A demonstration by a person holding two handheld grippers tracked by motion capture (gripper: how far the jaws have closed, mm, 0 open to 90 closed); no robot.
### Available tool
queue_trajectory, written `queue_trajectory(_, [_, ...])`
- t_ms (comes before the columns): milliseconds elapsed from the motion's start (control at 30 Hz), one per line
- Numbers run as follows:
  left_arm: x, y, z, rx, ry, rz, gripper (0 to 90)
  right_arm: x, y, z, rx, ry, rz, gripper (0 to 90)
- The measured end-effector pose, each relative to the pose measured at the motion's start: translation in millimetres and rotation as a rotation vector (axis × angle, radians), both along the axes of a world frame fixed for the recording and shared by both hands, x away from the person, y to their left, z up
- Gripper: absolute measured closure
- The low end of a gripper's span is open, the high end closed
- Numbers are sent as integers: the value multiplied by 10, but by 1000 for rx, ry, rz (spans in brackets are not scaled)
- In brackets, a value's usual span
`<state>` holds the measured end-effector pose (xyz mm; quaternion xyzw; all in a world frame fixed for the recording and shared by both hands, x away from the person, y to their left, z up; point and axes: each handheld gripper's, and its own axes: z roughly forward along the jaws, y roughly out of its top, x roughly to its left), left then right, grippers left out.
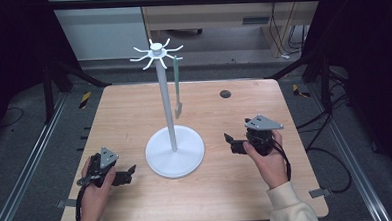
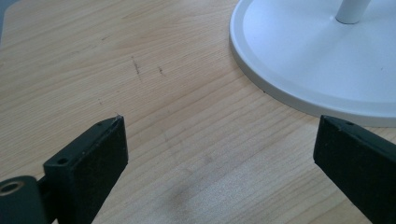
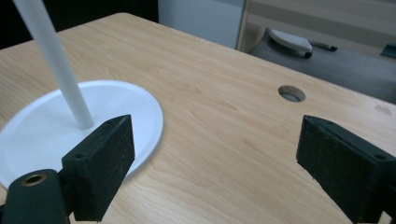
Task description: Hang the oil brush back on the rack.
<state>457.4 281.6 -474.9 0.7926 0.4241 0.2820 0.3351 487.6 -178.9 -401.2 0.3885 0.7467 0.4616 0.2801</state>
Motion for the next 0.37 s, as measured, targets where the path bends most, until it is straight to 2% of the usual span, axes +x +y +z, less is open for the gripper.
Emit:
queue_trajectory(200, [5, -7, 4, 0, -2, -1, 27, 62, -98, -278, -21, 46, -41, 121])
queue_trajectory(367, [20, -9, 5, 2, -4, -4, 27, 84, -158, -516, -49, 112, -58, 122])
